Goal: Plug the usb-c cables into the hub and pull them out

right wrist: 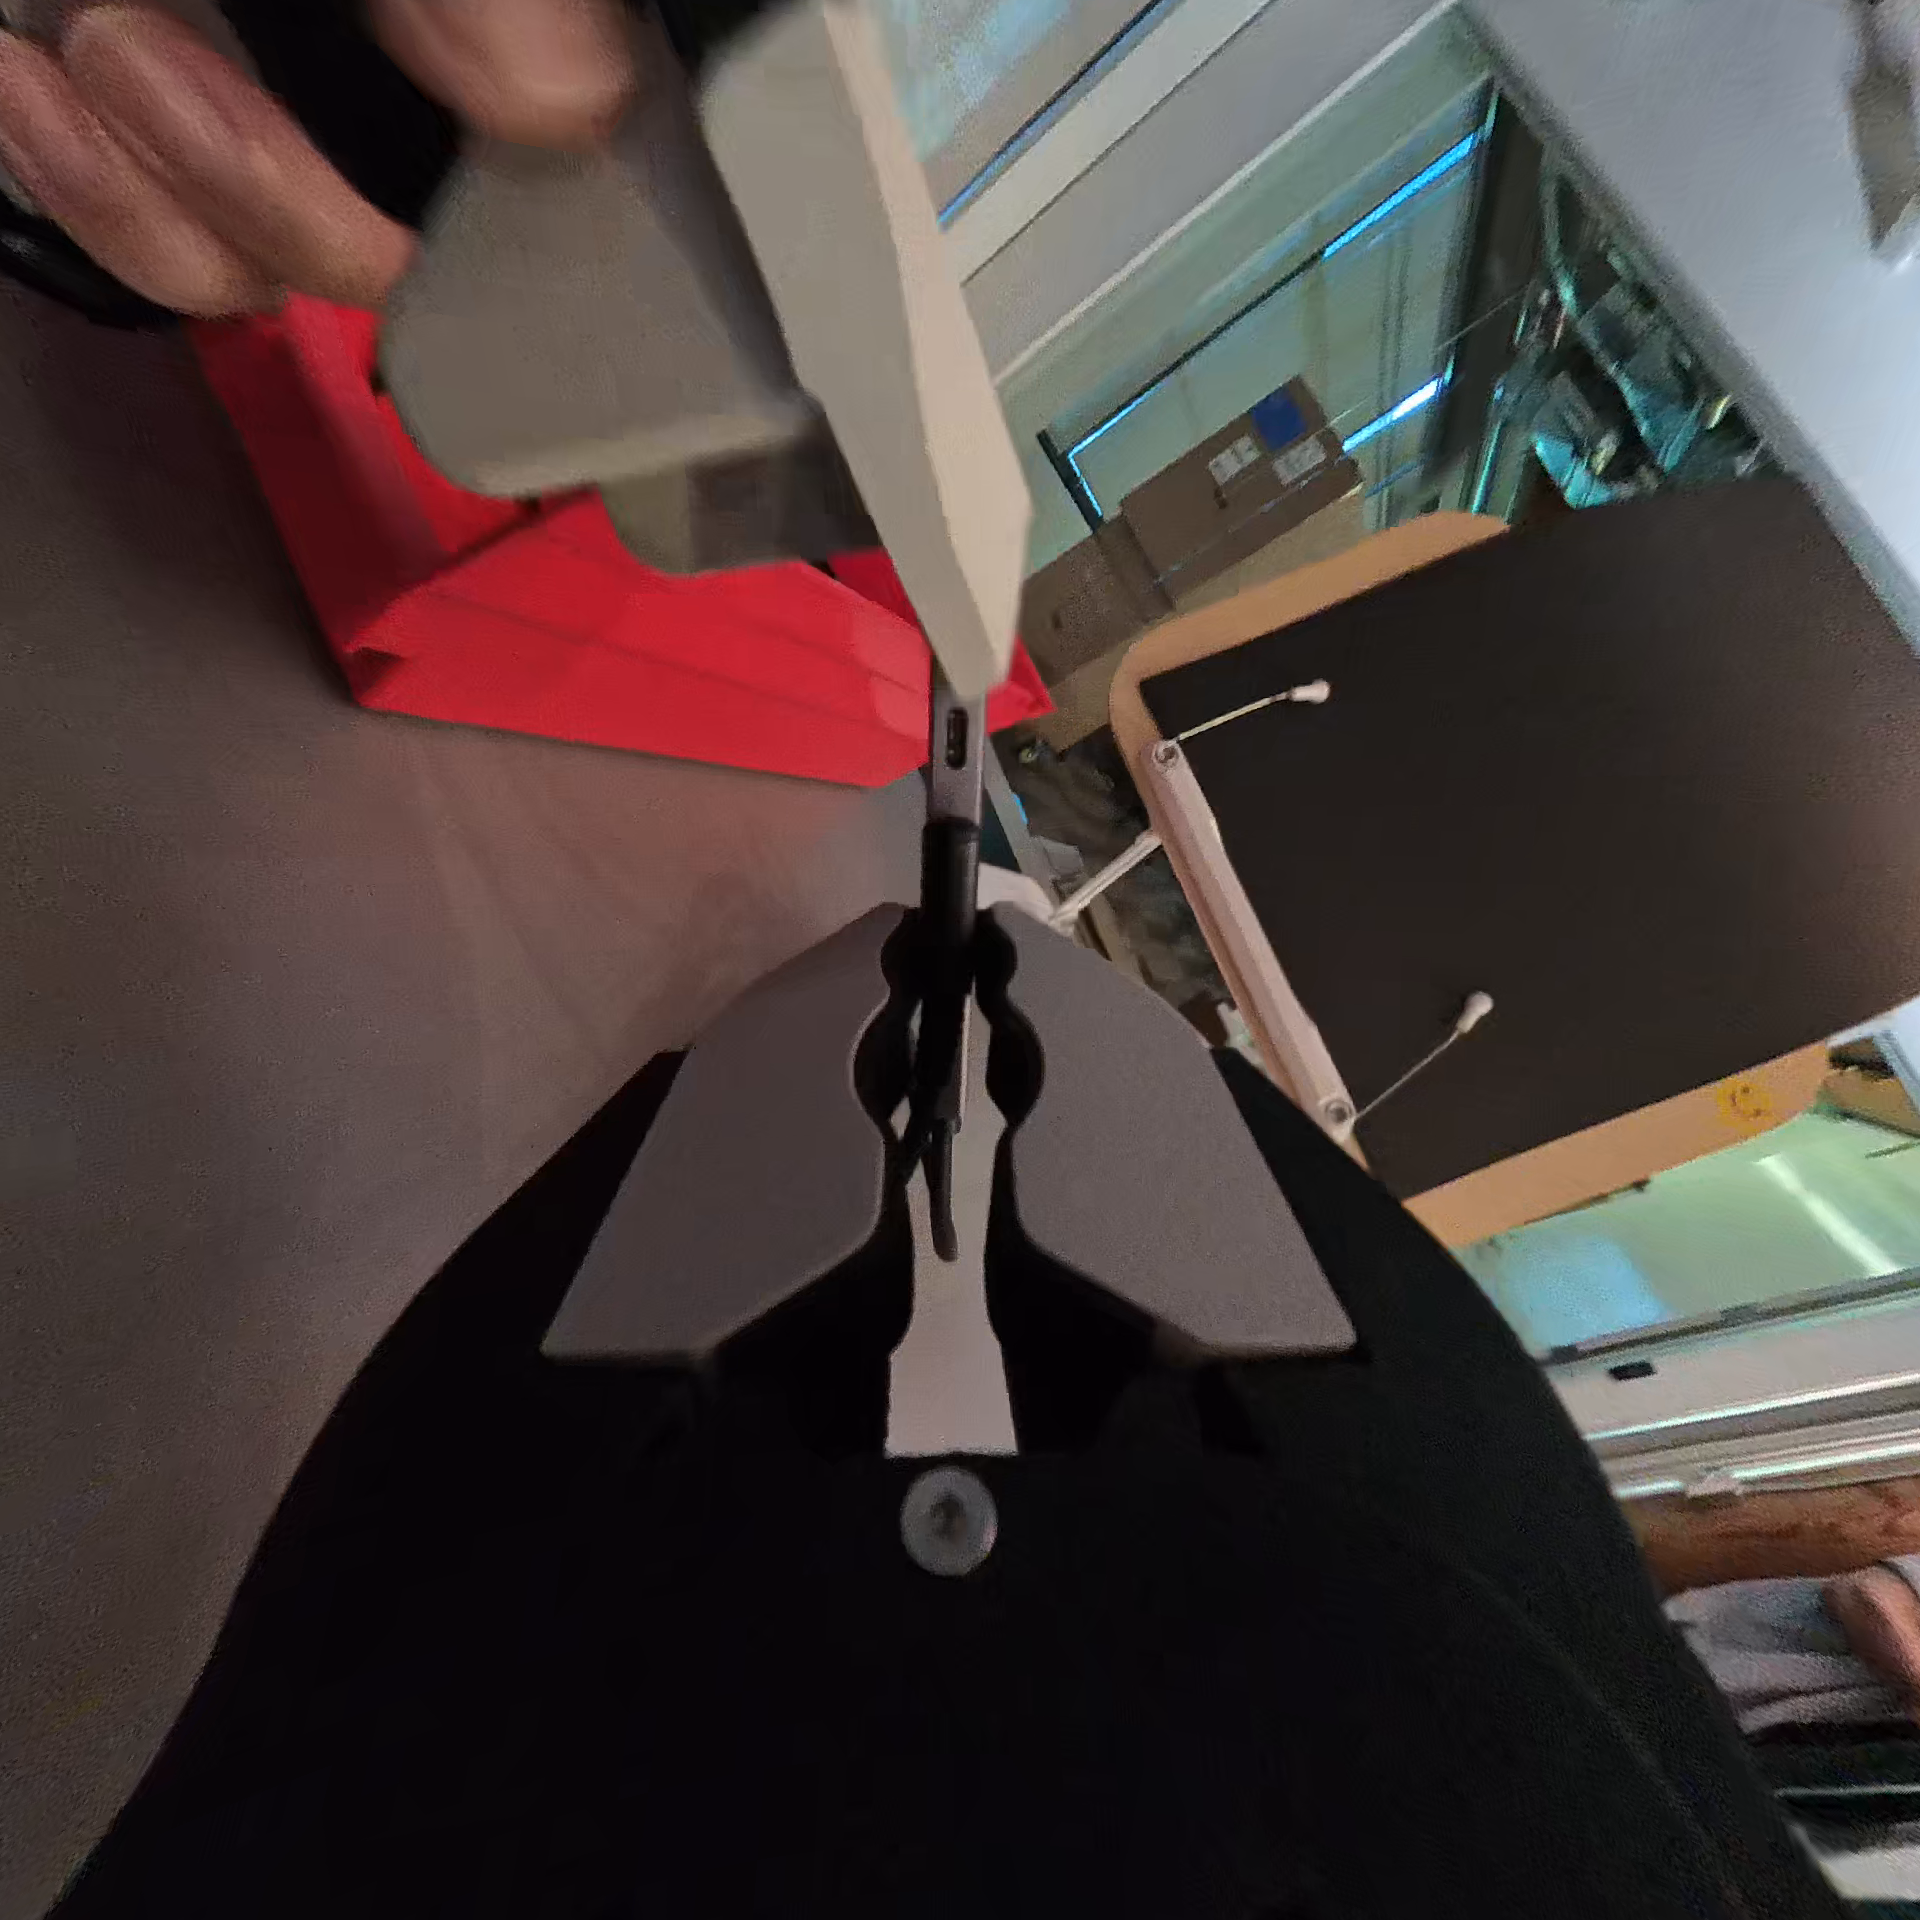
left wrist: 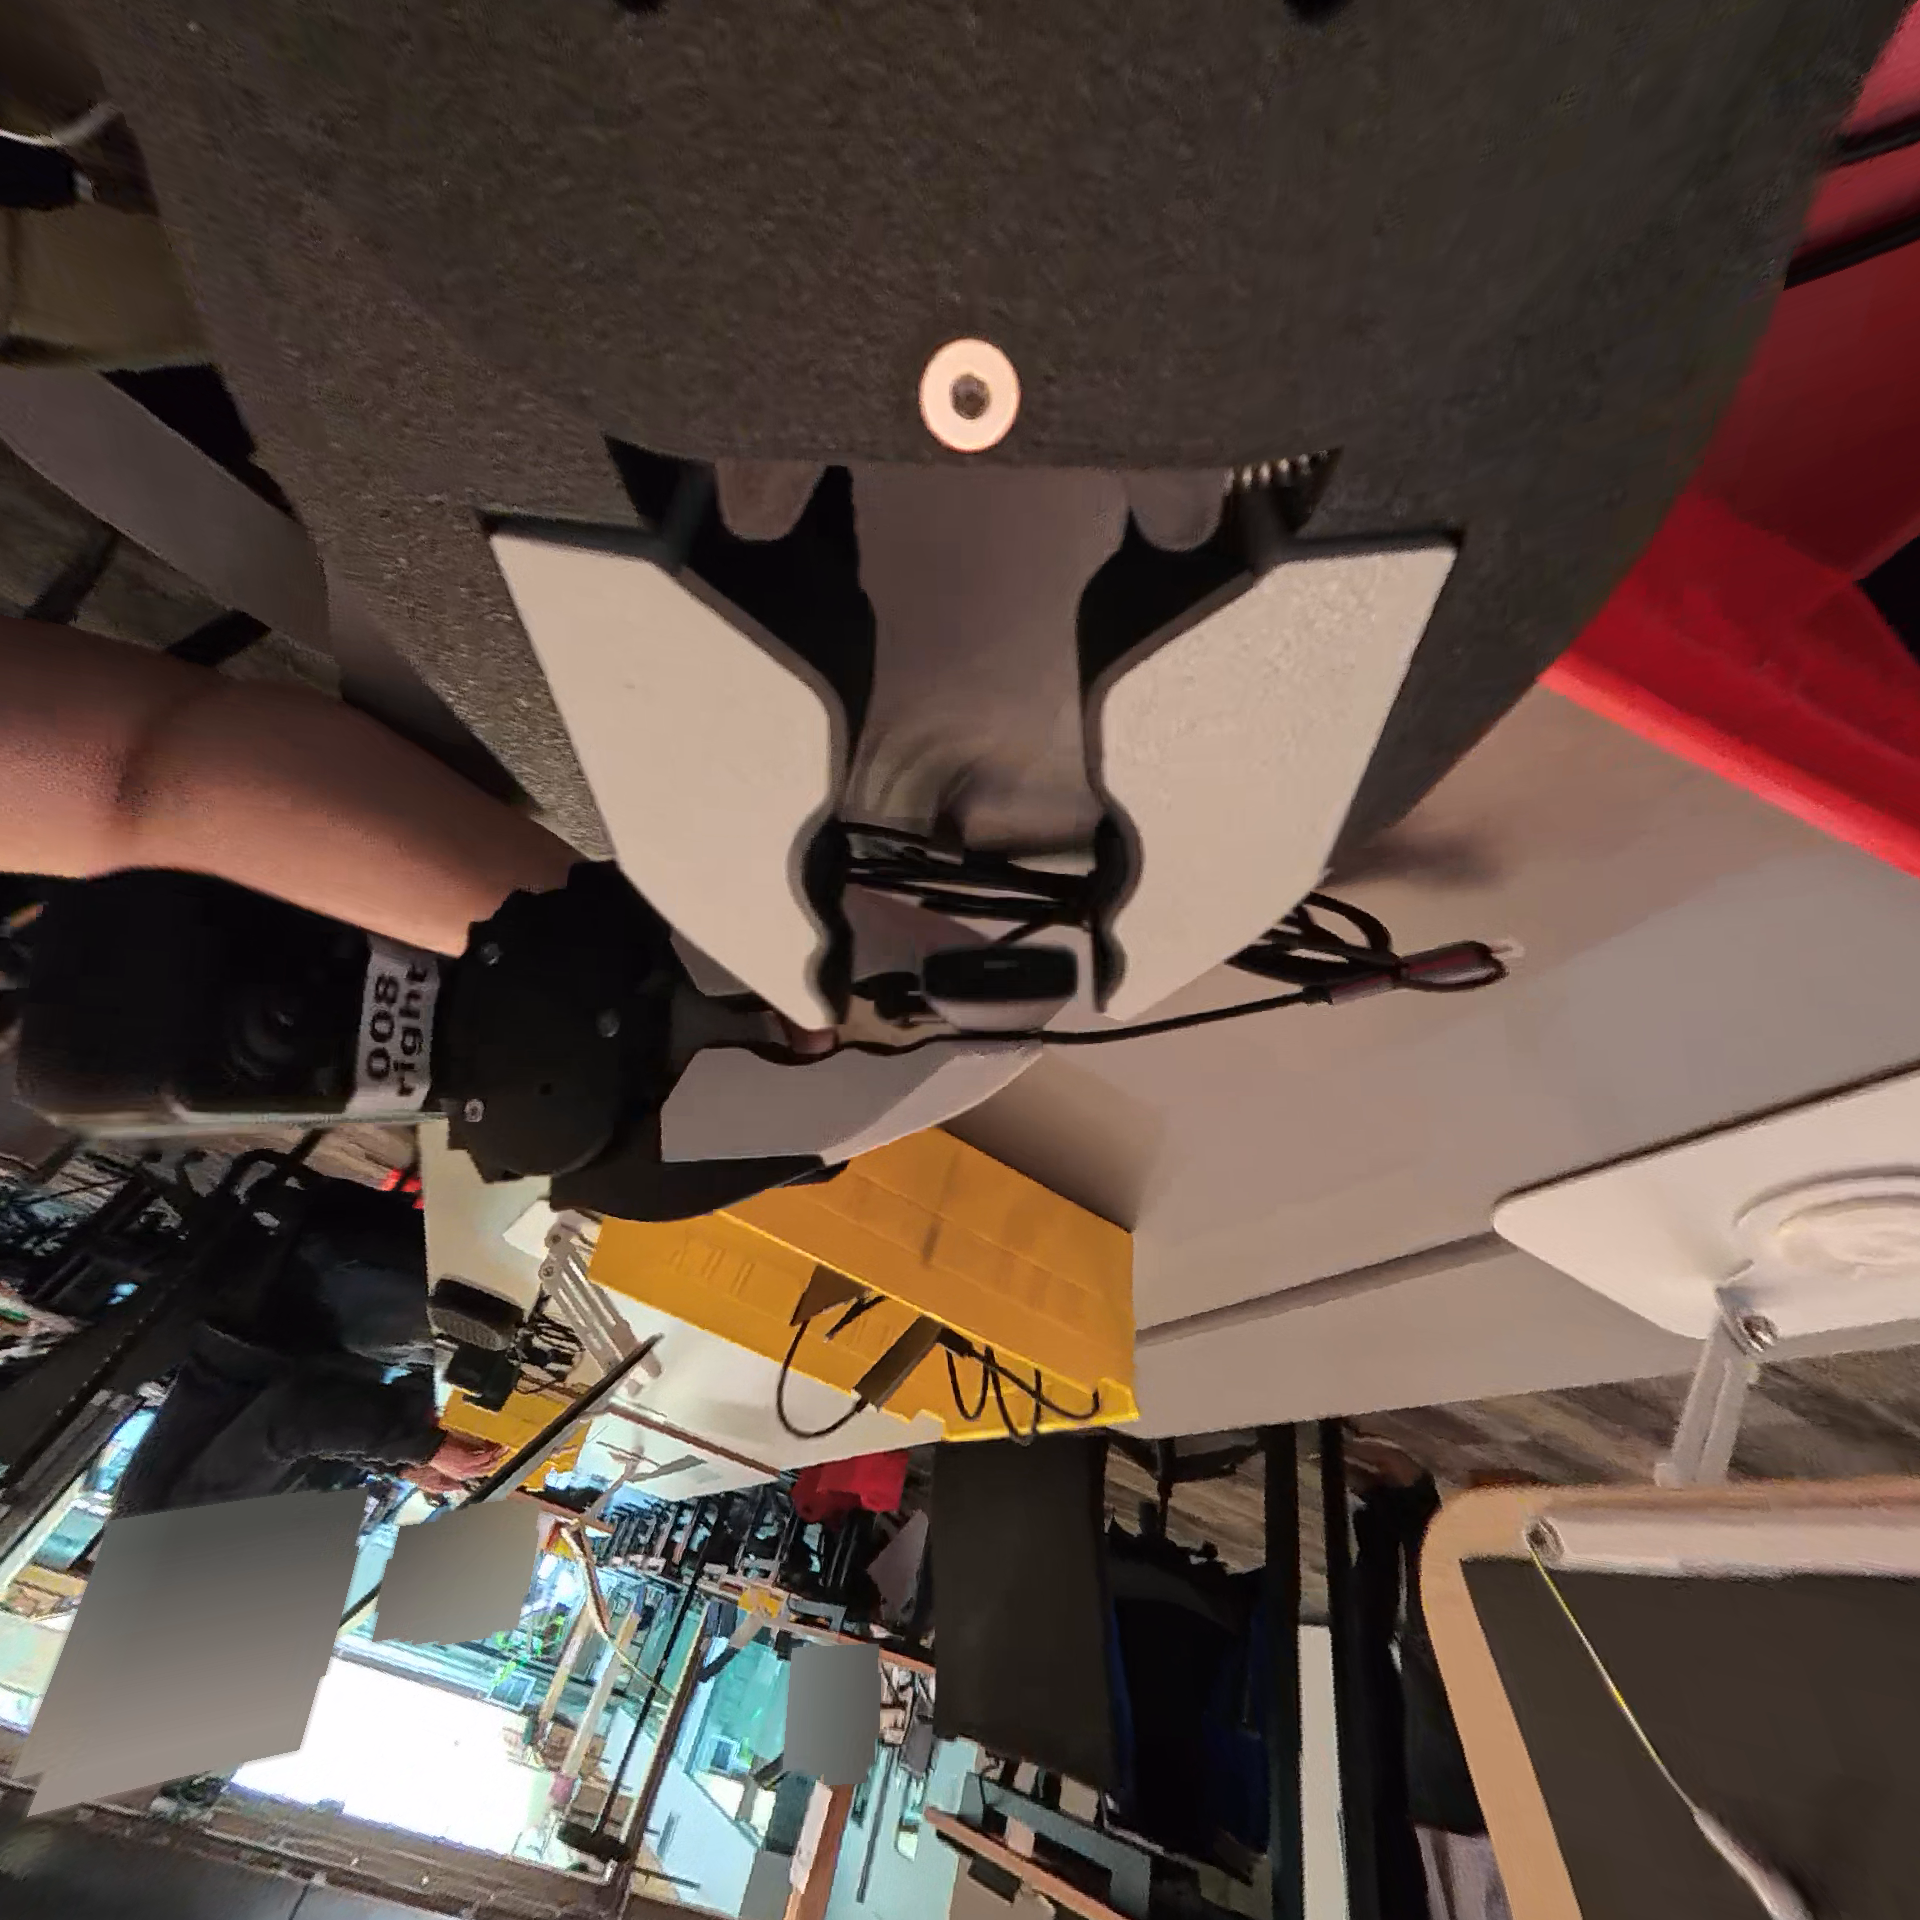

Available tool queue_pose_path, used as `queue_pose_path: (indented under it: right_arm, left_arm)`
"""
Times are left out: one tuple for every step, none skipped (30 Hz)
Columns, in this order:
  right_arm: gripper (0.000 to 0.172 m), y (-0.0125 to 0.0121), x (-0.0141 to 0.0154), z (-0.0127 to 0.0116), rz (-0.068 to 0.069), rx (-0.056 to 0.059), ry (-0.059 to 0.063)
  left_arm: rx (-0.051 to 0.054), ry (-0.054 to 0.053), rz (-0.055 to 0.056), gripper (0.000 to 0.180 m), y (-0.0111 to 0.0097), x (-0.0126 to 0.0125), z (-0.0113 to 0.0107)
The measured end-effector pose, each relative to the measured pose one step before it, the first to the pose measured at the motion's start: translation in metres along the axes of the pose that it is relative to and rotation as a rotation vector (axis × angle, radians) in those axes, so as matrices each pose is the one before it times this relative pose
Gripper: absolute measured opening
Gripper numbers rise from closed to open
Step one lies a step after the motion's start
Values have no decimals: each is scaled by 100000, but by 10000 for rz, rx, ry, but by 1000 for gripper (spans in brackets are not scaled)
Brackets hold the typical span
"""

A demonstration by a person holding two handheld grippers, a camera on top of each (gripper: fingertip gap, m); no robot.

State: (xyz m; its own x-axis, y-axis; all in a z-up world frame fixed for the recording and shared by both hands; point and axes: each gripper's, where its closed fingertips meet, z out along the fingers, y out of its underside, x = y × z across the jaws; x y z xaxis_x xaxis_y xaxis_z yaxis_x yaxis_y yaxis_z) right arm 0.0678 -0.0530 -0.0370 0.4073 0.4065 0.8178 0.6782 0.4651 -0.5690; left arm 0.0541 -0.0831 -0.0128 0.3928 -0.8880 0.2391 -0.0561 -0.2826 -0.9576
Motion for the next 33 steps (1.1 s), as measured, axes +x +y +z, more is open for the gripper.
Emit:
queue_pose_path:
  right_arm:
    - [10,304,359,-119,236,-64,-18]
    - [10,300,373,-133,246,-73,-71]
    - [10,305,464,-128,264,-114,-56]
    - [10,229,492,-129,250,-109,-83]
    - [10,119,511,-149,270,-98,-88]
    - [10,37,460,-158,225,-87,-127]
    - [10,59,437,-148,191,-167,-160]
    - [10,-49,506,-178,131,-128,-94]
    - [10,-104,451,-194,92,-110,-145]
    - [10,-158,495,-243,74,-110,-149]
    - [10,-247,478,-307,33,-98,-202]
    - [10,-297,511,-372,3,-119,-209]
    - [10,-345,548,-452,-56,-99,-199]
    - [10,-385,603,-511,-34,-56,-180]
    - [10,-341,681,-566,-15,-46,-153]
    - [10,-281,776,-579,-13,-53,-113]
    - [10,-235,762,-625,-10,-41,-148]
    - [10,-190,875,-636,20,-23,-75]
    - [10,-140,939,-647,93,-14,-40]
    - [10,-106,675,-623,158,-11,-235]
    - [10,-92,520,-630,133,36,-317]
    - [10,-24,723,-626,113,49,-127]
    - [10,138,745,-592,122,-9,-120]
    - [10,222,596,-558,117,-14,-241]
    - [10,306,595,-553,103,1,-255]
    - [10,418,722,-560,104,-39,-177]
    - [10,542,791,-589,97,-84,-158]
    - [10,570,875,-651,60,-82,-115]
    - [10,522,990,-738,43,-26,-39]
    - [10,494,1002,-783,23,9,-45]
    - [10,552,975,-805,11,-6,-68]
    - [10,675,899,-773,17,-62,-96]
    - [10,953,891,-694,-7,-189,-58]
  left_arm:
    - [166,-208,270,50,-415,-130,-303]
    - [217,-119,343,54,-496,27,-338]
    - [259,-67,383,54,-535,136,-355]
    - [273,-133,371,54,-507,70,-308]
    - [293,-145,375,53,-466,56,-258]
    - [284,-131,368,53,-380,76,-169]
    - [187,-157,326,51,-185,32,-78]
    - [65,-147,260,49,36,29,56]
    - [-74,-103,171,48,263,46,171]
    - [-156,9,69,48,396,207,262]
    - [-180,143,7,48,419,411,300]
    - [-186,183,-23,48,390,476,300]
    - [-94,136,-18,48,249,424,262]
    - [-25,113,1,48,162,405,222]
    - [-50,117,22,47,154,387,196]
    - [-63,89,27,47,163,313,171]
    - [-35,90,5,47,130,280,161]
    - [5,101,-40,47,106,260,146]
    - [-2,117,-94,46,108,238,134]
    - [-17,132,-132,46,141,205,124]
    - [-28,93,-139,46,156,84,125]
    - [-59,57,-138,46,194,-7,108]
    - [-99,61,-153,47,240,-53,92]
    - [-94,95,-166,47,211,-47,57]
    - [-14,99,-186,46,110,-61,38]
    - [38,104,-228,46,40,-73,4]
    - [32,128,-264,45,44,-31,22]
    - [-9,148,-269,44,91,3,38]
    - [-41,149,-223,44,100,55,63]
    - [-71,116,-121,44,114,87,62]
    - [-92,68,-10,43,136,114,76]
    - [-104,13,65,43,150,109,82]
    - [-150,-10,112,43,210,128,119]
